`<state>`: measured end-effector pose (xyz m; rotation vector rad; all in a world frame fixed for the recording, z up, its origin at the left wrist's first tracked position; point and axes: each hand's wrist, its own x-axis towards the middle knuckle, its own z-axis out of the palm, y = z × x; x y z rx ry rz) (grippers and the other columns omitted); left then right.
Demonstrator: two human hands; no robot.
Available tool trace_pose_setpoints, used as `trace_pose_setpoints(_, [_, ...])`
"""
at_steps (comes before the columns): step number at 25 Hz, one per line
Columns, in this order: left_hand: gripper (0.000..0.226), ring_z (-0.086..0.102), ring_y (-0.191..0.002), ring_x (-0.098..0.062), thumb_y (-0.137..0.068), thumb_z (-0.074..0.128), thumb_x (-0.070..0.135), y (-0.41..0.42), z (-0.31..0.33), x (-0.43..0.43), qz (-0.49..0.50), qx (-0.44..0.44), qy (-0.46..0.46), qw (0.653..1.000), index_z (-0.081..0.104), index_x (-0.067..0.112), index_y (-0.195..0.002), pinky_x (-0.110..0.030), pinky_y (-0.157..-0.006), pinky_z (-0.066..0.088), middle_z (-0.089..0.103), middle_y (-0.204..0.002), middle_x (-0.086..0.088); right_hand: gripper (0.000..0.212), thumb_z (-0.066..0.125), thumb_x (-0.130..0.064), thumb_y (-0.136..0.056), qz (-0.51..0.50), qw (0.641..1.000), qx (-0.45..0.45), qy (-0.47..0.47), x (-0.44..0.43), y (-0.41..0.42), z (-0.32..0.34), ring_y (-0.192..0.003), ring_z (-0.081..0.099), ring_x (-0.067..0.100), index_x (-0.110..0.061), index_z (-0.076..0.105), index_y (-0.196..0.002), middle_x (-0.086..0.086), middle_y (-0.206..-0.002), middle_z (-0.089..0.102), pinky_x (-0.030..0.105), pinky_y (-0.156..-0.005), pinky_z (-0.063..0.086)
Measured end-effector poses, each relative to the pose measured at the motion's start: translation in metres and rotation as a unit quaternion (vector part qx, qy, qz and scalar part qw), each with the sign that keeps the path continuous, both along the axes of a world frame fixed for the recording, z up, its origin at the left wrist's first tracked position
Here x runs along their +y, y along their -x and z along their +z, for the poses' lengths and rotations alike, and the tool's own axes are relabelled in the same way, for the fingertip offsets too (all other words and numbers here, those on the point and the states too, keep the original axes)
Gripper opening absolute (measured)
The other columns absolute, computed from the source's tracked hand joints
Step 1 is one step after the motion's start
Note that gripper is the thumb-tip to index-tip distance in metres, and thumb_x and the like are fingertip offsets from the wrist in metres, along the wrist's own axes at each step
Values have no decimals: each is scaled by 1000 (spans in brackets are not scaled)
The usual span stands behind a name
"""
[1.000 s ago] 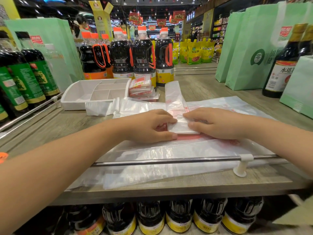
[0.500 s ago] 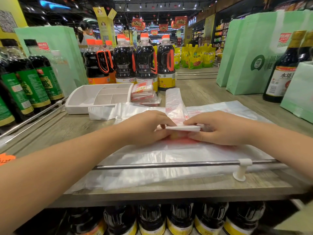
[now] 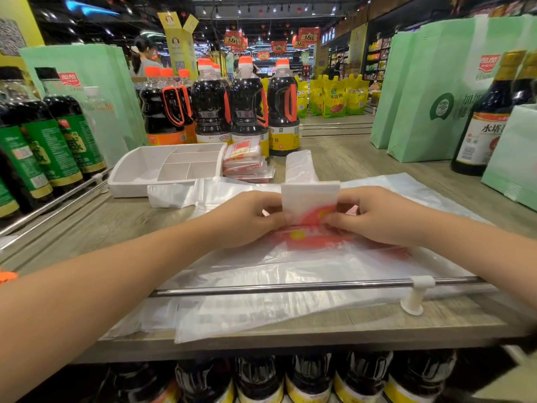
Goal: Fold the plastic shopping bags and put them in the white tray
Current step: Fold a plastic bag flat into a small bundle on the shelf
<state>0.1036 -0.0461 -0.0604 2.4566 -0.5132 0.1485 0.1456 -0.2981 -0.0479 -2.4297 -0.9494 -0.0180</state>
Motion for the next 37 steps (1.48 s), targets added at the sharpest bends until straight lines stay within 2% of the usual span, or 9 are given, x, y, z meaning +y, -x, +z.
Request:
trace_pose_setpoints(2, [14, 62, -79, 2, -100, 57, 31, -5, -2, 0, 15, 1, 40, 999, 66, 32, -111, -20, -76, 48, 69, -90, 19, 20, 64, -39, -95, -21, 996, 67, -57, 3, -3, -1, -86, 69, 4, -35, 67, -114, -18, -94, 75, 24, -87, 53])
trace_pose_setpoints(4, [11, 62, -72, 1, -101, 56, 31, -9, -2, -5, 38, 5, 61, 997, 62, 29, -110, -27, -73, 51, 70, -82, 16, 16, 62, -35, -97, -41, 987, 117, -101, 7, -3, 0, -90, 72, 16, -25, 68, -109, -15, -92, 76, 30, -87, 57])
trace_pose_setpoints(11, [37, 70, -92, -29, -91, 63, 48, -16, -6, -12, 72, 77, 92, 990, 57, 28, -121, -49, -85, 57, 72, -102, -4, 22, 61, -43, -95, -119, 992, 21, -24, 21, -7, 1, -69, 64, 12, -23, 65, -88, -6, -81, 73, 28, -66, 47])
trace_pose_setpoints(16, [37, 58, -68, -13, -94, 58, 54, -11, 0, -14, 105, 86, 15, 991, 66, 18, -101, -27, -65, 46, 68, -86, -1, 34, 57, -45, -96, -130, 990, 35, 30, 18, -3, 3, -63, 55, 11, -18, 66, -77, 0, -72, 67, 27, -57, 37])
trace_pose_setpoints(22, [45, 48, -60, -12, -100, 49, 49, -13, -1, -19, 121, 48, -54, 990, 52, 15, -71, -29, -55, 32, 51, -62, 4, 37, 55, -45, -97, -143, 987, 49, 50, 21, 2, 6, -60, 53, 13, -15, 67, -78, -2, -67, 62, 29, -55, 37])
trace_pose_setpoints(25, [47, 51, -58, -10, -100, 48, 51, -15, -2, -20, 127, 44, -55, 989, 54, 17, -68, -28, -56, 34, 55, -59, 4, 38, 57, -42, -95, -159, 985, 41, 59, 23, 3, 6, -56, 52, 12, -15, 63, -70, -3, -61, 58, 27, -52, 34])
trace_pose_setpoints(28, [44, 53, -48, -1, -95, 56, 53, -15, -2, -19, 115, 64, -43, 990, 63, 15, -75, -24, -57, 40, 63, -59, 5, 34, 58, -42, -92, -186, 980, 55, 48, 23, 2, 6, -57, 54, 13, -14, 72, -81, 0, -64, 63, 24, -52, 36])
trace_pose_setpoints(32, [49, 60, -62, -7, -94, 57, 56, -20, -7, -15, 142, 34, -45, 988, 70, 15, -70, -27, -64, 44, 70, -65, 2, 39, 59, -41, -90, -199, 976, 63, 56, 23, 0, 5, -50, 53, 15, -4, 72, -84, 4, -62, 61, 20, -44, 37])
trace_pose_setpoints(37, [39, 57, -60, 0, -93, 62, 49, -21, -10, -14, 142, -19, -59, 988, 66, 20, -68, -22, -57, 36, 65, -62, 8, 32, 63, -42, -87, -191, 976, 4, 103, 19, 0, 2, -57, 57, 13, -13, 62, -74, -2, -65, 64, 24, -47, 35])
